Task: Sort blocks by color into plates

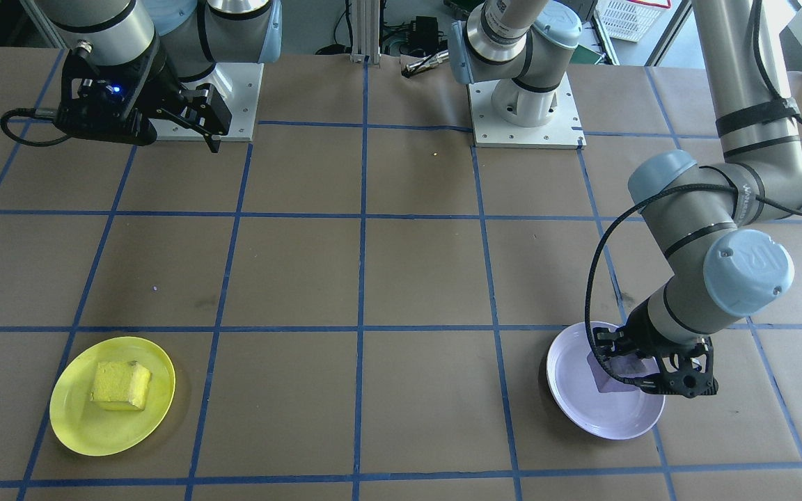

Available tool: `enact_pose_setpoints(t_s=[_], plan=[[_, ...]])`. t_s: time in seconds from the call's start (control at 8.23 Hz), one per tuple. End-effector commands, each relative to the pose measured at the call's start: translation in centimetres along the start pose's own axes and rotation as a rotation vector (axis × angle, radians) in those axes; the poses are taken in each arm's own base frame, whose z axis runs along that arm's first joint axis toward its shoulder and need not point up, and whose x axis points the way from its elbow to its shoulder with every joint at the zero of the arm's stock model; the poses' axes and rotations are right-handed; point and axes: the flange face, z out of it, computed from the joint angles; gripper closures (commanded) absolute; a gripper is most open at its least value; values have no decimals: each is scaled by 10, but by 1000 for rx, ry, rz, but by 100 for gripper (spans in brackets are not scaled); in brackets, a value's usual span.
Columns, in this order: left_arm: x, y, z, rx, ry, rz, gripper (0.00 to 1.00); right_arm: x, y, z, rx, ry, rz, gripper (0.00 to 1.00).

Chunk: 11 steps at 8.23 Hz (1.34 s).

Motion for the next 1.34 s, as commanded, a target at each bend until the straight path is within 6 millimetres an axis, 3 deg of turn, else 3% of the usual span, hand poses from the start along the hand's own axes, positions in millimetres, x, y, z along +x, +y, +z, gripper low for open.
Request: enact_pose_setpoints(t_s=[0.0, 0.24, 0.36, 0.61, 0.73, 1.09, 1.21], plan=[[-5, -10, 14, -6, -4, -2, 0, 0, -1, 0, 5, -1, -2, 0], [-3, -3, -4, -16, -2, -2, 0, 0, -1, 0, 4, -1, 0, 0], [6, 9, -35, -41, 4, -7, 0, 0, -1, 0, 3, 1, -3, 0], [21, 58, -124, -29, 9, -132, 0, 0, -1, 1, -1, 0, -2, 0], [37, 84, -165, 22, 7, -140, 0, 0, -1, 0, 3, 3, -3, 0], [132, 125, -216, 117, 4, -102, 0, 1, -1, -1, 3, 2, 0, 0], [149, 140, -231, 143, 6, -77, 0, 1, -1, -2, 4, 2, 0, 0]])
